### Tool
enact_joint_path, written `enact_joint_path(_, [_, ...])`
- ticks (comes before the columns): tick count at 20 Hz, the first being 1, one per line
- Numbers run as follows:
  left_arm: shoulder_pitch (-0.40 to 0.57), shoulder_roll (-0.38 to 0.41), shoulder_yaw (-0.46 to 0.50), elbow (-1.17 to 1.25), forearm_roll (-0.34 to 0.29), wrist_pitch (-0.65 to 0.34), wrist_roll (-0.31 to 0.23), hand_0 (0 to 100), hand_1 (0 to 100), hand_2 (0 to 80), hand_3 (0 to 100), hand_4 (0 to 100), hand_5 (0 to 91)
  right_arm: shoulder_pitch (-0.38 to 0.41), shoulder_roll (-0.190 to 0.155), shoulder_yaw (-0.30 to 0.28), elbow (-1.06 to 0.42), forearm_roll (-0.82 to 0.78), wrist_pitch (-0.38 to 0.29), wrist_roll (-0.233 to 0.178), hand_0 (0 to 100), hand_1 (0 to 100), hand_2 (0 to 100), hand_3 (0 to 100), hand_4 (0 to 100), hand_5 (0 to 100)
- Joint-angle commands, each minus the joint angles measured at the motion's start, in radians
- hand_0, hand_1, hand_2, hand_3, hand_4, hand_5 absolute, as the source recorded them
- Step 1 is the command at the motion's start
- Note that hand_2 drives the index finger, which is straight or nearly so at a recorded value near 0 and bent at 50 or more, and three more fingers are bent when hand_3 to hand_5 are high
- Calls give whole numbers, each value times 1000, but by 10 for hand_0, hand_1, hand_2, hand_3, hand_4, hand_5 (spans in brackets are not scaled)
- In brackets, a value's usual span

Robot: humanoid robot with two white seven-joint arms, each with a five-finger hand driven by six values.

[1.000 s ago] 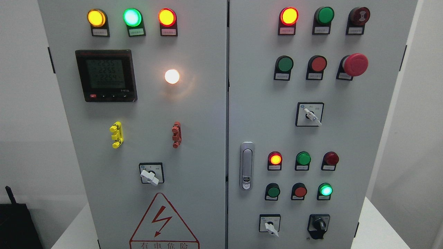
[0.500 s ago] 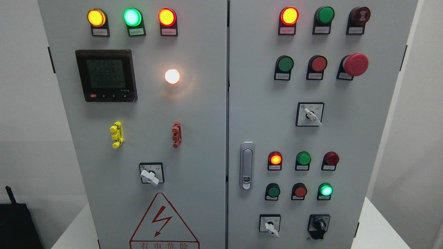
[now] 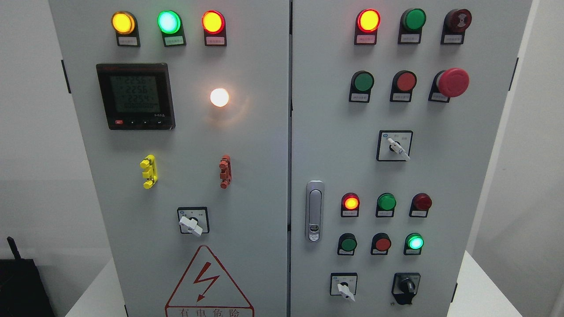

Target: Trip black knob to open circuit

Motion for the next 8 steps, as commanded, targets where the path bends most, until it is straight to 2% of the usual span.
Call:
enact_joint_path(1, [-2, -2, 1, 0, 2, -1, 0, 120, 389, 0, 0, 0, 0, -1, 5, -1, -26, -1, -15, 7, 0, 76, 0, 11, 0, 0])
enact_joint_path(8, [-2, -2, 1, 0, 2, -1, 0, 120, 389, 0, 0, 0, 0, 0, 12, -1, -27, 5, -17, 7, 0, 78, 0, 8, 0, 0])
